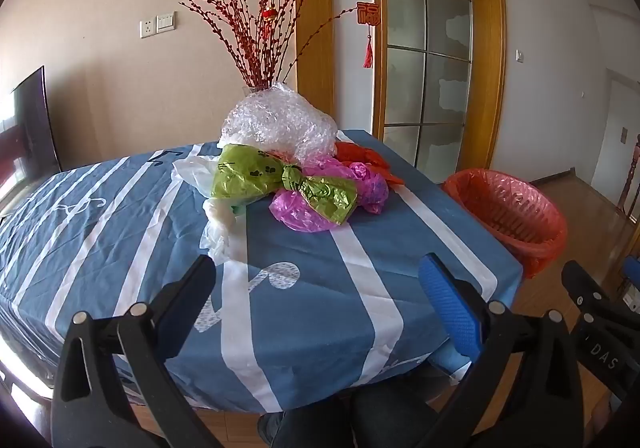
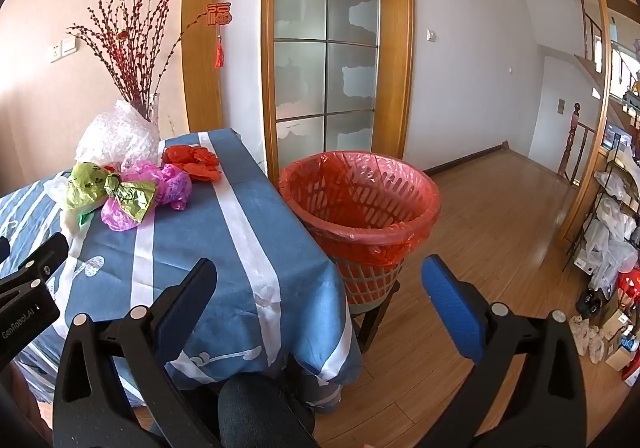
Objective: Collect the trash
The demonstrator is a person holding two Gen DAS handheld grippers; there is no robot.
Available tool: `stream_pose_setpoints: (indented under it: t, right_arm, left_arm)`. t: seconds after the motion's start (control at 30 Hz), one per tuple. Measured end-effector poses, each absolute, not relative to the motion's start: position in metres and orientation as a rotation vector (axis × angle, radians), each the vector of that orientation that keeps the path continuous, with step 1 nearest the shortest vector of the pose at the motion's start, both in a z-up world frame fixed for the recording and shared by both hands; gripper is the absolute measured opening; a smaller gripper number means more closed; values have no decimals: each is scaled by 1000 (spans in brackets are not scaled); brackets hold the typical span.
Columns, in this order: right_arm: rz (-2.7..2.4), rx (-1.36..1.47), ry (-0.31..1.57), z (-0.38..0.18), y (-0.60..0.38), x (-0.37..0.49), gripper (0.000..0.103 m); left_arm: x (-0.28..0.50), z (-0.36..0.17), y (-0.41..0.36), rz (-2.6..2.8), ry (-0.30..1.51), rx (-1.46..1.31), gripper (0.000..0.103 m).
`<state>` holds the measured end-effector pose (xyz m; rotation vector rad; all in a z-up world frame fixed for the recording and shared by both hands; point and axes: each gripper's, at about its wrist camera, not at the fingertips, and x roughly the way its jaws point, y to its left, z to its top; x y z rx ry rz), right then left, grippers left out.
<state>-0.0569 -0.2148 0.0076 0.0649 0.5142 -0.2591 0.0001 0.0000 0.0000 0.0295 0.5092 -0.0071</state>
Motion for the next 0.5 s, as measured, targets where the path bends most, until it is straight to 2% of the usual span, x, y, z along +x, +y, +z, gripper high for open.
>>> stream_pose_setpoints:
  t: [0.5]
  right_arm:
    - [-260,63,512,8,-214,-57,101]
  left_arm:
    - [0,0,0,-8,511,26,99]
